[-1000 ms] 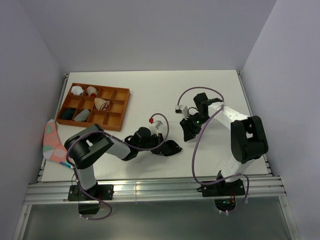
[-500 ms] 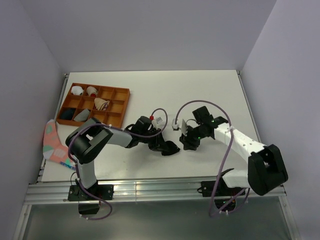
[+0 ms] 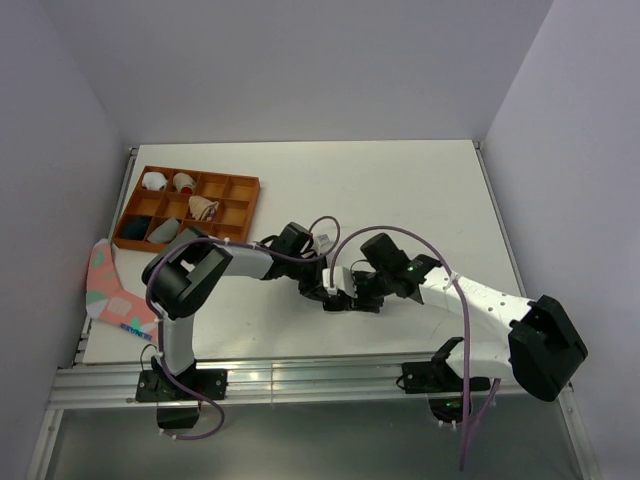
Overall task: Roll the socks
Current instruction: Roll the sock at the center of the board.
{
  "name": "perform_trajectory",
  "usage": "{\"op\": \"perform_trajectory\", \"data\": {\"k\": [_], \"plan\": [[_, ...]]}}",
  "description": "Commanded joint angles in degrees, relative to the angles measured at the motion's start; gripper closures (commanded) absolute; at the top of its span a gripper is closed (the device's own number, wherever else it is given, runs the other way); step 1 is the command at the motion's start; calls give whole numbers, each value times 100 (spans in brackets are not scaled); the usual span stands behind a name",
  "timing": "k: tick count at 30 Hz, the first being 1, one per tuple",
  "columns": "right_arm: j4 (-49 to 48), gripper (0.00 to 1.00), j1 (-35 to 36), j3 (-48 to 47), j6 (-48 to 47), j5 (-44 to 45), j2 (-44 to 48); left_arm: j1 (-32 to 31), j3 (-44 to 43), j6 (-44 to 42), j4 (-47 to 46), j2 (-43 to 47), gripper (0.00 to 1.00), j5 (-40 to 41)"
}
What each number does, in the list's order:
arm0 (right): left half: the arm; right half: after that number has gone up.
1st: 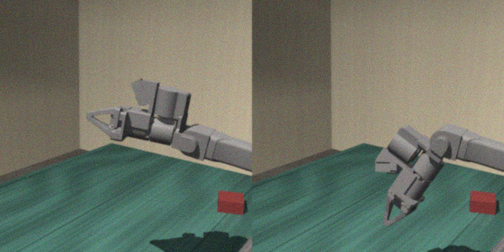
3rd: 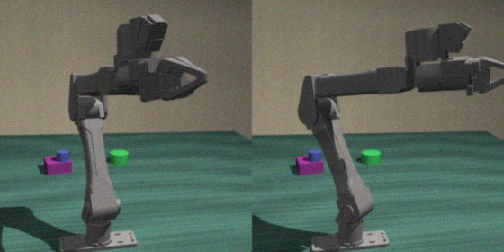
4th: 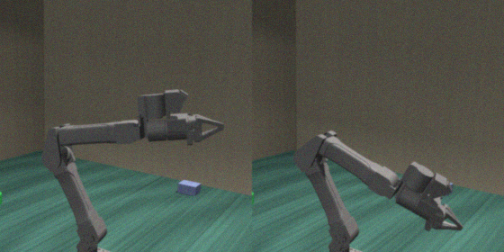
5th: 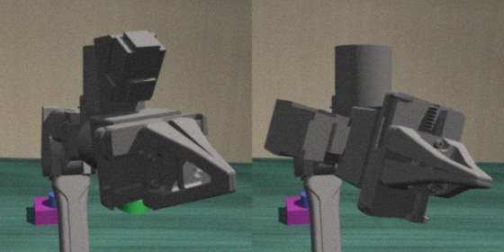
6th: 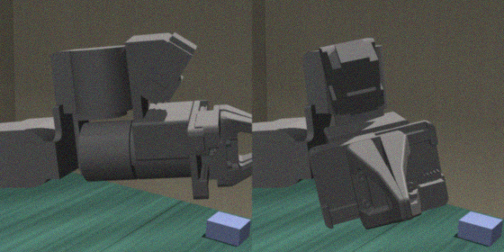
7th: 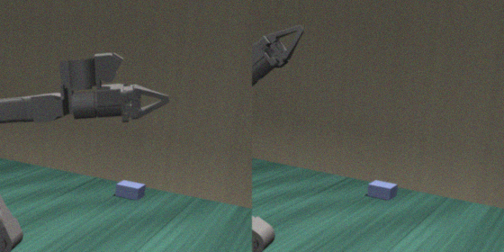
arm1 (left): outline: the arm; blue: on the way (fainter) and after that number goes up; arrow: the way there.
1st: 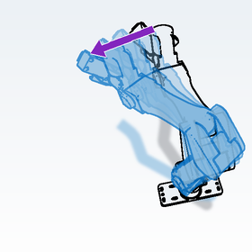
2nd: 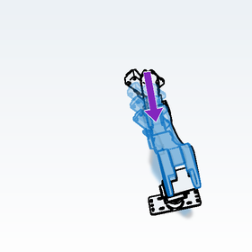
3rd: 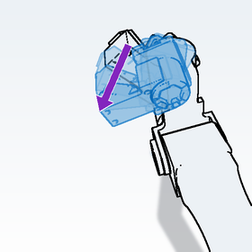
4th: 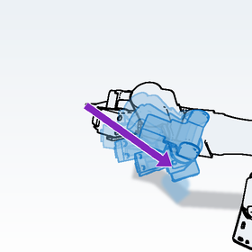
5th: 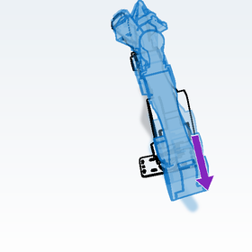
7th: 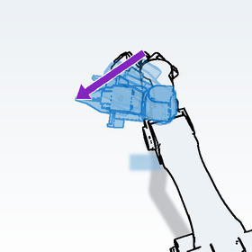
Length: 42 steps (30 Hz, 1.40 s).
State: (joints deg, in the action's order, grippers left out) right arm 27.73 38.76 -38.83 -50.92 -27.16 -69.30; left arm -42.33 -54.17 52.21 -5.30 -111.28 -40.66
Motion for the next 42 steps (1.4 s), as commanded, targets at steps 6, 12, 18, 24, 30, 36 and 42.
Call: {"op": "perform_trajectory", "data": {"k": [6, 12, 18, 24, 30, 36, 42], "plan": [[-575, 47, 483, 288, -243, 465, -233, 40, -304, -413, 1224, -332, 100, 182], [-848, 48, 703, 420, -235, 817, -522, 75, -454, -510, 1382, -394, 100, 138], [-1015, 48, 720, 473, -235, 923, -628, 84, -454, -554, 1287, -490, 100, 6], [-980, 49, 729, 341, -164, 993, -988, 84, -498, -536, 1154, -508, 99, -214], [-672, 74, 703, 16, 2, 774, -1446, 84, -305, -334, 742, -438, 87, -319], [-224, 91, 571, -248, 196, 528, -1569, 163, 135, 140, -67, -166, 80, 66], [171, 91, 474, -362, 319, 264, -1692, 181, 415, 369, -732, 439, 72, 1288]]}}
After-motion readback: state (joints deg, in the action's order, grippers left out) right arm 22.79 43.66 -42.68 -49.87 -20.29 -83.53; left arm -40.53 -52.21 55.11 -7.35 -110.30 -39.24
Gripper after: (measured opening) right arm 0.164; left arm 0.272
